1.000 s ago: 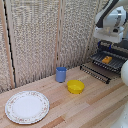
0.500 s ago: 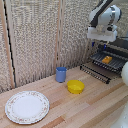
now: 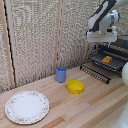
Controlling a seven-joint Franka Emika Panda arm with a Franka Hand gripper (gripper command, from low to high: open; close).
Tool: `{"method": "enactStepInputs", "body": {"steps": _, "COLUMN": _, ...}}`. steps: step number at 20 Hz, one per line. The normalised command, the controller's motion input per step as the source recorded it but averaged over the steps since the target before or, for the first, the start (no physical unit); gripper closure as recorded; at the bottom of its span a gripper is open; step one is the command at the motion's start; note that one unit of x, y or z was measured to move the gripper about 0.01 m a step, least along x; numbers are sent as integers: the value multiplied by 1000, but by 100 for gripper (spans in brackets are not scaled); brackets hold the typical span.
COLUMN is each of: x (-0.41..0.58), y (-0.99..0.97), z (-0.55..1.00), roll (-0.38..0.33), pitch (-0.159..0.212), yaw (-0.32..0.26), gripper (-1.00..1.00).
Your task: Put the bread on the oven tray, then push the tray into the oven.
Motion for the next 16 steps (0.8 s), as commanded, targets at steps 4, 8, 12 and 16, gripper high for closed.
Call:
{"method": "enactStepInputs", "body": {"steps": 4, "x": 9, "y": -7, "z": 163, "roll": -243, "pitch": 1, "yaw": 219, "gripper": -100}}
{"method": "enactStepInputs", "body": {"steps": 8, "x": 149, "y": 6, "z": 419, "roll": -188, "pitch": 0, "yaw": 209, "gripper": -100}}
{"method": "enactStepInputs", "body": {"steps": 12, "x": 202, "y": 123, "z": 644, "roll": -139, "pitch": 54, "yaw": 208, "gripper": -100}}
{"method": "enactStepInputs", "body": {"steps": 16, "x": 54, "y": 156, "z": 530, "roll": -154, "pitch": 131, "yaw": 209, "gripper": -100}}
